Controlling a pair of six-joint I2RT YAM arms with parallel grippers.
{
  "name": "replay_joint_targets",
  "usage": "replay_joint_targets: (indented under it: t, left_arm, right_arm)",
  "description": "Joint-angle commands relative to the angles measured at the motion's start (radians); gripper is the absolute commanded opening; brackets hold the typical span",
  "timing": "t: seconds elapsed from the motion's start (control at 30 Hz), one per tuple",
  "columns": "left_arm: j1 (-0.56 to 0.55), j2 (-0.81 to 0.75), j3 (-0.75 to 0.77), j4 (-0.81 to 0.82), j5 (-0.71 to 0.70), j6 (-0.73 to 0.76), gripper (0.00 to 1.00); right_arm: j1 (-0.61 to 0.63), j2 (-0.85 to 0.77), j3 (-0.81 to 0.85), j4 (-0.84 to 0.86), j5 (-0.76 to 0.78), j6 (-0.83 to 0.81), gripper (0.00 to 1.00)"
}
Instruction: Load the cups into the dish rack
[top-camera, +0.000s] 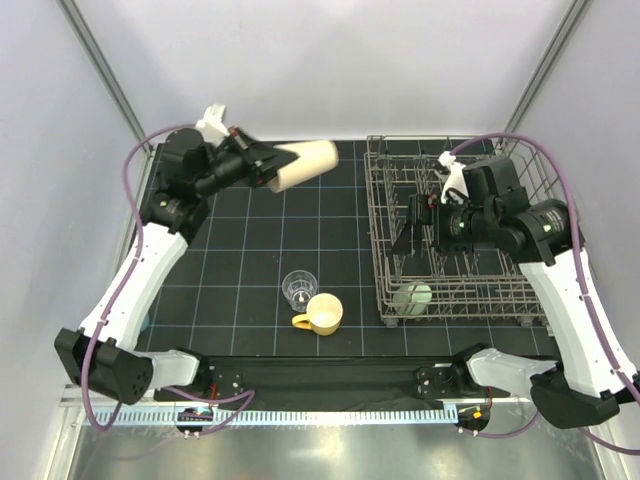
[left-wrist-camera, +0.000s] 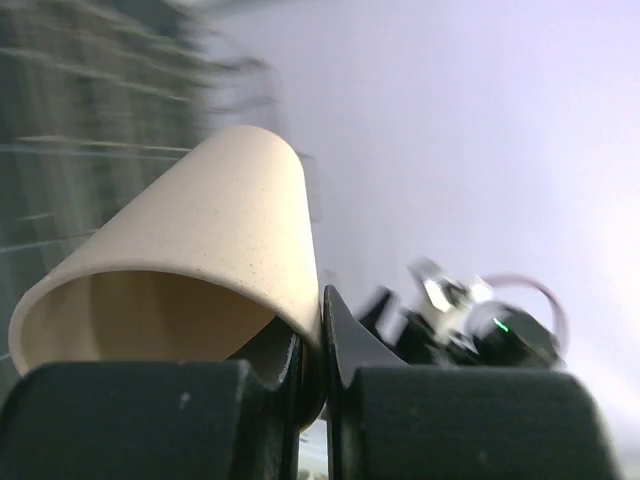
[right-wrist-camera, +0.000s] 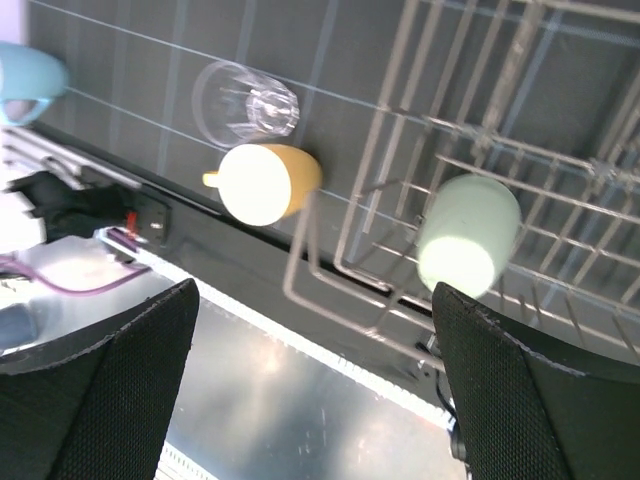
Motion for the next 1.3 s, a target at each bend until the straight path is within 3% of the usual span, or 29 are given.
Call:
replay_joint_targets:
  t: [0.0,0.07,0.4,0.77,1.27]
  left_arm:
    - [-0.107,0.026,0.060,0.454,0.144,-0.138,0.01]
    - [-0.145,0.050,0.063,0.623,0.159,-0.216,0.00]
    - [-0.303,0.157,0.109,0.934,0.283,-0.419,0.00]
    - [-0.374,0.156,0.117,0.968,0.392,-0.442,0.00]
    - [-0.405,0.133,0.077,0.992,0.405,-0.448,0.00]
  right_arm:
    - [-0.003,-0.052,0.068,0.077,-0.072,-0.008,0.97]
    - [-0.003,-0.076,0.079,0.113,-0.103,-0.004,0.97]
    - [-0.003,-0.145,0.163,0.324,-0.190,0.031,1.00]
    - [-0.006,-0.073,0.303,0.394,-0.259,-0.004,1.00]
    - [-0.007,-0.062,0.268,0.442,-0.304,0.024,0.97]
